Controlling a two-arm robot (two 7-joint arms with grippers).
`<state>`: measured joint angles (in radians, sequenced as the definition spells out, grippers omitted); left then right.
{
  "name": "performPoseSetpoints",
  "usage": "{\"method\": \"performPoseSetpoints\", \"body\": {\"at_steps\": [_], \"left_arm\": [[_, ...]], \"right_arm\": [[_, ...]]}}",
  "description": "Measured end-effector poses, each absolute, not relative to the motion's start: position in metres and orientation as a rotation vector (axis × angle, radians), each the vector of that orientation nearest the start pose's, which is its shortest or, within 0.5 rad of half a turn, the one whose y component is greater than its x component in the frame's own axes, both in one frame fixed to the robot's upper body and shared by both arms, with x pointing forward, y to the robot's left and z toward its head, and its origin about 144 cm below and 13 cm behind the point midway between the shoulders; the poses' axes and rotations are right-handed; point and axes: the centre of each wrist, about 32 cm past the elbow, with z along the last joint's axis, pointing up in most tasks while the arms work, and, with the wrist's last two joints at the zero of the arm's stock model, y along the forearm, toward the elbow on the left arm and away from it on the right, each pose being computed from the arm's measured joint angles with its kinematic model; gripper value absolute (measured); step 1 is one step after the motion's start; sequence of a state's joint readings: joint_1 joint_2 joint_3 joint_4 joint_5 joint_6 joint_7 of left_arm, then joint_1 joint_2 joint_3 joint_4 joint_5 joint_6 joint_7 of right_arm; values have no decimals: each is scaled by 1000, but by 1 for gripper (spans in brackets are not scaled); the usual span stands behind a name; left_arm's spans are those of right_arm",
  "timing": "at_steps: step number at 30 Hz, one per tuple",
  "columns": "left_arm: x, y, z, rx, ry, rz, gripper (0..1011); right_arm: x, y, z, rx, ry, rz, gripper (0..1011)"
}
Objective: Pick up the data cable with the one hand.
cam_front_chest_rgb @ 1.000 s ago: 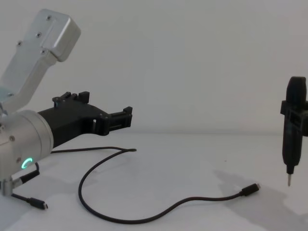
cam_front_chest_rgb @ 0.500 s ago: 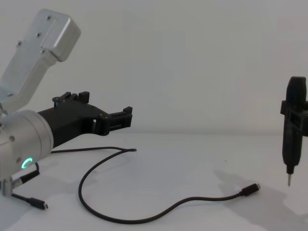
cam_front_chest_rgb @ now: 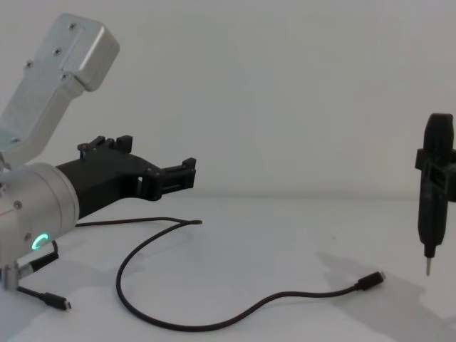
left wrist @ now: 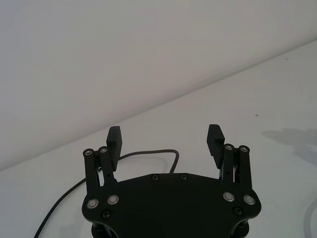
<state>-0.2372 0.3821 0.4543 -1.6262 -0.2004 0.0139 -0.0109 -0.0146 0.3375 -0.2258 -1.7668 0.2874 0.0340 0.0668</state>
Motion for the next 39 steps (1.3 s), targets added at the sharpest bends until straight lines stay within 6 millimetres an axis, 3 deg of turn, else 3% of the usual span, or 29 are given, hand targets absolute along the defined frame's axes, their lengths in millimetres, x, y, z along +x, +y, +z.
{"method": "performPoseSetpoints", "body": {"at_steps": [39], "left_arm": [[495, 197, 1206, 69, -269, 1091, 999]], "right_arm": [[443, -237, 1189, 26, -75, -1229, 275]]}}
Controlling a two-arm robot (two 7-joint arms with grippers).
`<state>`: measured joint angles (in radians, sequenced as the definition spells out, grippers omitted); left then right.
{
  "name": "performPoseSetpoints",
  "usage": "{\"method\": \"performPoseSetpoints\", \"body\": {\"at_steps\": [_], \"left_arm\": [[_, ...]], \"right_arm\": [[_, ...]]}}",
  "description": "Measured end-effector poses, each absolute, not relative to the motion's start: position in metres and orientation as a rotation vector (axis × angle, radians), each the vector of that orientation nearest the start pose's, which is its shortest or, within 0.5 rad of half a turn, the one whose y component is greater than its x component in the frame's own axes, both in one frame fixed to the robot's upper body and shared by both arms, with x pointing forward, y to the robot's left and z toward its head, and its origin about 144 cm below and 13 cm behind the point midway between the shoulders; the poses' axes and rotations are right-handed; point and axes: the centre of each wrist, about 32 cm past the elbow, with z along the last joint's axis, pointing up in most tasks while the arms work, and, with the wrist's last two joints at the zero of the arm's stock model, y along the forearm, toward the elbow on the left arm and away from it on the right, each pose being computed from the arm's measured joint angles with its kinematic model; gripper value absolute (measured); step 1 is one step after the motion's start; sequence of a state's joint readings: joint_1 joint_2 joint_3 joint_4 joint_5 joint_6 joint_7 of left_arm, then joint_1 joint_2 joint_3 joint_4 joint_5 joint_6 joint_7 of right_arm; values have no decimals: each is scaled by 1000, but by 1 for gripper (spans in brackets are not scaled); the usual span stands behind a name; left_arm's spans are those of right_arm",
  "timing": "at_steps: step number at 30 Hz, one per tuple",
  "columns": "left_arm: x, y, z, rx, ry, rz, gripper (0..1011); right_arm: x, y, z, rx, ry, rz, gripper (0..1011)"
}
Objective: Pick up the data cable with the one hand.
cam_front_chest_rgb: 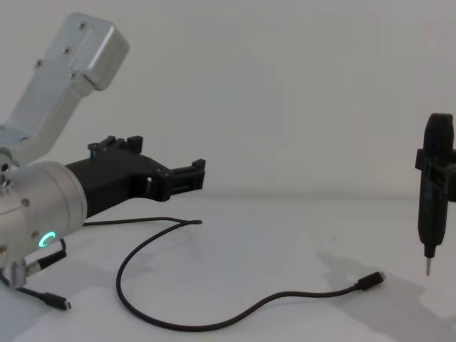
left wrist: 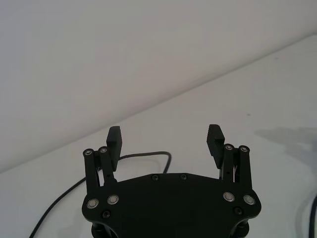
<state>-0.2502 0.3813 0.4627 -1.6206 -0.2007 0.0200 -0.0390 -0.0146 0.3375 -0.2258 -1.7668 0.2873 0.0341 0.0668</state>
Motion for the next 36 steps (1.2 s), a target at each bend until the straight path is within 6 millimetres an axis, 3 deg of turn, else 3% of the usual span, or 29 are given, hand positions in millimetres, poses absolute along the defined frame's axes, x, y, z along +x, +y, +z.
{"method": "performPoseSetpoints", "body": {"at_steps": [17, 36], "left_arm": [[511, 191, 1216, 152, -235, 880, 999], [544, 184, 1232, 333, -105, 549, 1000]], "right_arm": [[443, -237, 1189, 26, -75, -1230, 274], [443, -237, 1189, 26, -75, -1229, 274]]}}
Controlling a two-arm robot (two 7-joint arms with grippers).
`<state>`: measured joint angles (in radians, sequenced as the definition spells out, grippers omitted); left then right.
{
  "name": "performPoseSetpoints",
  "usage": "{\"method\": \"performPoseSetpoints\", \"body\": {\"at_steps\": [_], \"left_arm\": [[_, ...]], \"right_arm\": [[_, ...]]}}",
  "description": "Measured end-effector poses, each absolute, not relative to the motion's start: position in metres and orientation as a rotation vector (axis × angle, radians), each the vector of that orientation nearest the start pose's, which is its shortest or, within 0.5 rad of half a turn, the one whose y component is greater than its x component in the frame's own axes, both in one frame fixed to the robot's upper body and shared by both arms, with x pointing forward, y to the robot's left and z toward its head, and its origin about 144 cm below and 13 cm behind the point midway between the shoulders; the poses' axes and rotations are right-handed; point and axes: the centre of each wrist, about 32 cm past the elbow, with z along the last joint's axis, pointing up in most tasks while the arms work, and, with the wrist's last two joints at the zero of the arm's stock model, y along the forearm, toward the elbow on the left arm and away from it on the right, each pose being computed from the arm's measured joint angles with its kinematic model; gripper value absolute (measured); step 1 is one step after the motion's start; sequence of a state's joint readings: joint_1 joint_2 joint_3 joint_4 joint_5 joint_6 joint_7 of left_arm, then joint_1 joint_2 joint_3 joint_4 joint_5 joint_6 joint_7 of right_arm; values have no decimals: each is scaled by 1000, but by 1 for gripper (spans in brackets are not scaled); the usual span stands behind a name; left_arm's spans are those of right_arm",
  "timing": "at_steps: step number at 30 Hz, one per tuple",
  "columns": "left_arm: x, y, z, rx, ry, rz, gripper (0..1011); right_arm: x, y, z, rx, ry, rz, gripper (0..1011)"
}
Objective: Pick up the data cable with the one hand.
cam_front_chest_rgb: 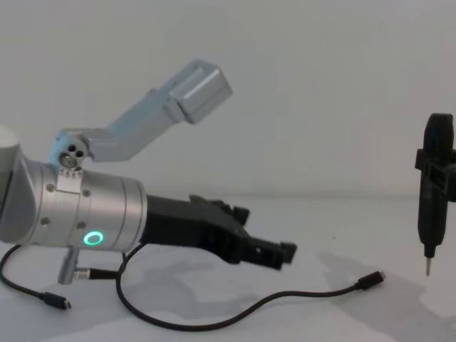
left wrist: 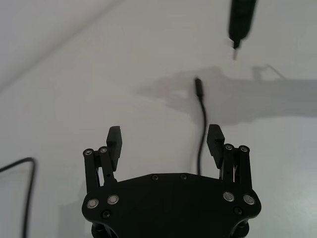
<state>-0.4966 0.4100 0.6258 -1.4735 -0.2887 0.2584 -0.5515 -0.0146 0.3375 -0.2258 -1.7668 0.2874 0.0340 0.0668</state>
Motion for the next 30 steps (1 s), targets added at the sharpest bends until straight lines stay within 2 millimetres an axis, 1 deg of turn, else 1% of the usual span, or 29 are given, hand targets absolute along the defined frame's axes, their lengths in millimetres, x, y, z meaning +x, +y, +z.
{"method": "performPoseSetpoints", "body": {"at_steps": [3, 9, 30], "left_arm": [[552, 182, 1233, 377, -73, 489, 999], [562, 180, 1233, 425, -38, 432, 999], [581, 174, 1235, 497, -23, 368, 1000]], "right_arm": [[443, -237, 1189, 26, -75, -1230, 275], [443, -237, 1189, 26, -75, -1229, 275], [443, -237, 1189, 26, -75, -1229, 275]]}}
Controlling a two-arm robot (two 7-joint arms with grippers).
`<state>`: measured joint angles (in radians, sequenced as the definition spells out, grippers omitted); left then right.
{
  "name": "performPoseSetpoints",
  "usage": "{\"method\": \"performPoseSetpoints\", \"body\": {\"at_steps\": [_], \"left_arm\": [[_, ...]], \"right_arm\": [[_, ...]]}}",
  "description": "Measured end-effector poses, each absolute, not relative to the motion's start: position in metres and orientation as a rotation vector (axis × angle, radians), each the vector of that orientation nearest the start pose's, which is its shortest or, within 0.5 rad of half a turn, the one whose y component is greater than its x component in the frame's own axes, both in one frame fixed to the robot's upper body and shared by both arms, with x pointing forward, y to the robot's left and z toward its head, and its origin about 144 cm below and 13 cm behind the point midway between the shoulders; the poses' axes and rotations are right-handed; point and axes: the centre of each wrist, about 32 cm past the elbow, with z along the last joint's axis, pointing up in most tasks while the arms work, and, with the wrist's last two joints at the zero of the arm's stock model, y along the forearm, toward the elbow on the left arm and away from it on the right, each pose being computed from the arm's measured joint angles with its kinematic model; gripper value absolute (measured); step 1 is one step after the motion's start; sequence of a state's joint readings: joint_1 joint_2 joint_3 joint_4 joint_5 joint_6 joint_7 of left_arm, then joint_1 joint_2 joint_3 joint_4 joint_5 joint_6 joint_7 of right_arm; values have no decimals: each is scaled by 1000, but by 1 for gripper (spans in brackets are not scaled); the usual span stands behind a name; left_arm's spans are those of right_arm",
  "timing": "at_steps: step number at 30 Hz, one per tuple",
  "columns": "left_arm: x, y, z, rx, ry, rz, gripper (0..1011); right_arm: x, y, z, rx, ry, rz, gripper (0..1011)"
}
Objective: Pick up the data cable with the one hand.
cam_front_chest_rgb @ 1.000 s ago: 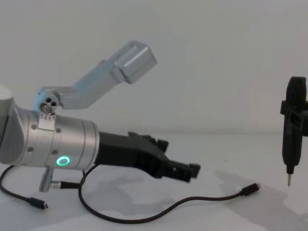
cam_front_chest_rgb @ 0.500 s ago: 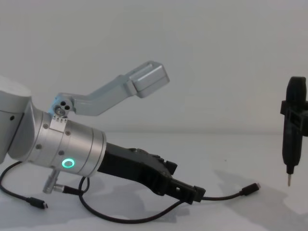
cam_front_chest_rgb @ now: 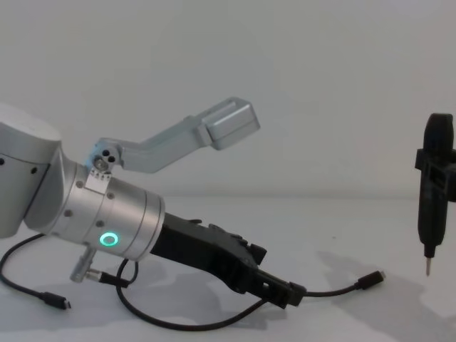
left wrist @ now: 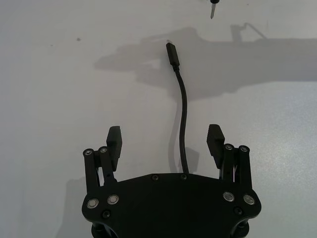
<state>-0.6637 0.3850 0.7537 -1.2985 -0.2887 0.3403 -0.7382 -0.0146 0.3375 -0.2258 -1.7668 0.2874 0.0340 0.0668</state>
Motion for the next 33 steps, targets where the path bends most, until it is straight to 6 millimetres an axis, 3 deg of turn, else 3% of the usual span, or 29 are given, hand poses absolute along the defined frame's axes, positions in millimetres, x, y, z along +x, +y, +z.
{"method": "performPoseSetpoints", "body": {"at_steps": [33], "left_arm": [[586, 169, 1228, 533, -11, 373, 999]], "right_arm": [[443, -237, 1189, 26, -75, -1229, 274]]}}
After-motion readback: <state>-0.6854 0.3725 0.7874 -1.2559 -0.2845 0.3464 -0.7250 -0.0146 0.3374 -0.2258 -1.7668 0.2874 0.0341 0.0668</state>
